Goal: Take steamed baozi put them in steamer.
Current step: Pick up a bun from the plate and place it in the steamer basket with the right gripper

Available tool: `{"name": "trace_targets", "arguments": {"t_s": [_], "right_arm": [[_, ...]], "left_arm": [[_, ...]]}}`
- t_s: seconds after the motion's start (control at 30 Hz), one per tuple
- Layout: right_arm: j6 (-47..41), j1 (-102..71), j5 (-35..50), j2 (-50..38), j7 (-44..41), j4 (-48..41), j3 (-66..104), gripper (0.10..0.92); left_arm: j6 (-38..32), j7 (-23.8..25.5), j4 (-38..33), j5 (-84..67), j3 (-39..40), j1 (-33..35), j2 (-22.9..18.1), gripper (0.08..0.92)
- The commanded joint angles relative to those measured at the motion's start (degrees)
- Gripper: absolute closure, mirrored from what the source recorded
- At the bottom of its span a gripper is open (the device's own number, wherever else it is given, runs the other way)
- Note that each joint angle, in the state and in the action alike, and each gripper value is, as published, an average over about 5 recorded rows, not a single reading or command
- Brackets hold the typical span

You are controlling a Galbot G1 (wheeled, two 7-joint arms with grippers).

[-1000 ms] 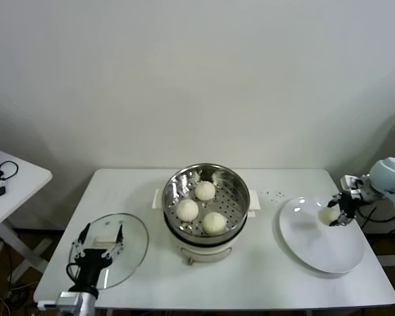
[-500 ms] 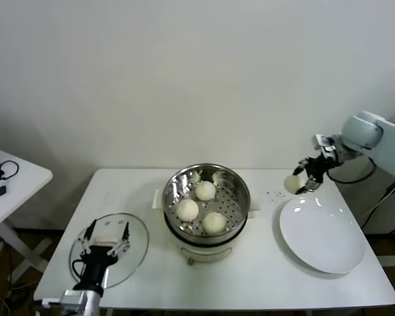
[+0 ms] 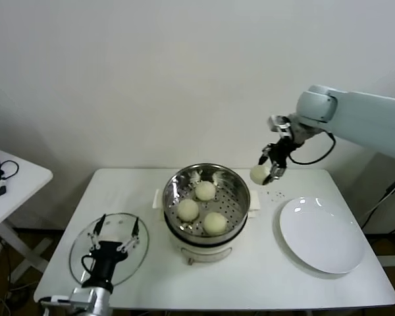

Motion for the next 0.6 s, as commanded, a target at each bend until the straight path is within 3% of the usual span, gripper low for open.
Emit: {"name": "trace_targets", "arguments": {"t_s": [0.03, 0.6], "right_arm": [[-1.8, -1.1, 6.1, 11.0, 2.9, -0.3, -3.1, 0.364], [-2.3, -8.0, 3.8, 13.0, 5.0, -1.6, -2.0, 0.364]], "left_arm": [[0.6, -0.1, -1.3, 1.2, 1.4, -0.2, 0.0, 0.177], [0.5, -0.6, 0.1, 1.7, 2.1, 0.0, -0.3, 0.177]]}}
